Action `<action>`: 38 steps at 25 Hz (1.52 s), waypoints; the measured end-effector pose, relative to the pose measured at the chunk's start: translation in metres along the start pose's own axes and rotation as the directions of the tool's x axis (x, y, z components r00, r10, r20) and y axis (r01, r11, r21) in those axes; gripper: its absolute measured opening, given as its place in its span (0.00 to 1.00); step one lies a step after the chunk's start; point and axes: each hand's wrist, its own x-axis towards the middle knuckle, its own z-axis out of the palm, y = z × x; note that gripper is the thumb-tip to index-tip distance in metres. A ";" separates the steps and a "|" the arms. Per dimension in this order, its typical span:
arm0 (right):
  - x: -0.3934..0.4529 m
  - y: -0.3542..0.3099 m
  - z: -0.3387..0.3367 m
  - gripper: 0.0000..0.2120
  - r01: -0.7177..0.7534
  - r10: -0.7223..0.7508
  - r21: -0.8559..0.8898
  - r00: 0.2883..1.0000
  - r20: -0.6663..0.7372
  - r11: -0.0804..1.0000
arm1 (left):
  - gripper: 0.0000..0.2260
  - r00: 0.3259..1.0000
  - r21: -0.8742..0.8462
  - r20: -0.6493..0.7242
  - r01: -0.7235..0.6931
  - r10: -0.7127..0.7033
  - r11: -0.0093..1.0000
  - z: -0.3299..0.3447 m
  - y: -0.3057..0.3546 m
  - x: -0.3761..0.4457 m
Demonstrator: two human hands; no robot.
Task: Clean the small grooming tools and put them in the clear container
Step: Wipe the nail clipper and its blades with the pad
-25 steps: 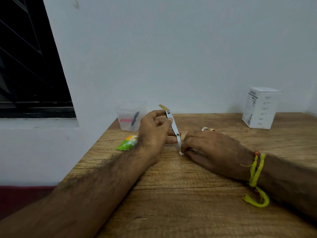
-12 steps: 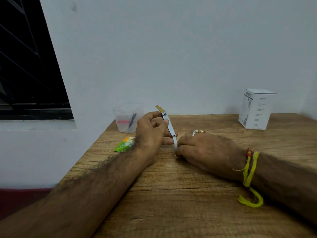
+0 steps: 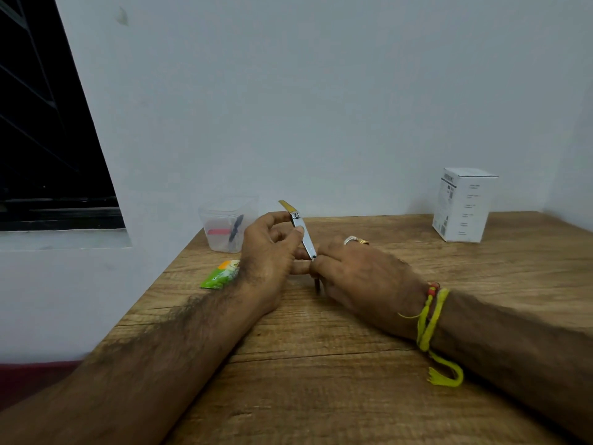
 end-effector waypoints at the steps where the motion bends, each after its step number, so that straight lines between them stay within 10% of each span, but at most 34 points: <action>1: 0.000 0.000 -0.001 0.08 -0.015 0.015 0.001 1.000 0.000 1.000 | 0.11 1.000 0.005 0.002 0.000 0.000 1.000 0.000 0.001 -0.001; 8: -0.007 0.003 -0.007 0.05 -0.151 0.172 0.255 0.983 -0.060 0.955 | 0.11 1.000 -0.028 0.004 0.006 -0.006 1.000 -0.001 0.007 -0.005; 14: -0.008 0.019 -0.007 0.03 -0.472 0.720 0.733 0.693 -0.035 0.490 | 0.05 0.975 -0.091 0.057 0.221 -0.216 0.971 0.002 0.014 -0.004; 30: -0.006 0.013 -0.011 0.02 -0.388 0.815 0.914 0.564 0.134 0.118 | 0.11 0.929 -0.069 0.175 0.343 -0.327 0.937 0.018 0.021 -0.026; 34: -0.006 0.016 -0.009 0.03 -0.423 0.825 0.897 0.548 0.137 0.132 | 0.12 0.927 -0.002 0.167 0.341 -0.336 0.940 0.020 0.022 -0.029; 38: -0.008 0.017 -0.007 0.03 -0.417 0.820 0.824 0.564 -0.097 0.384 | 0.12 0.922 0.021 0.124 0.368 -0.368 0.930 0.025 0.021 -0.031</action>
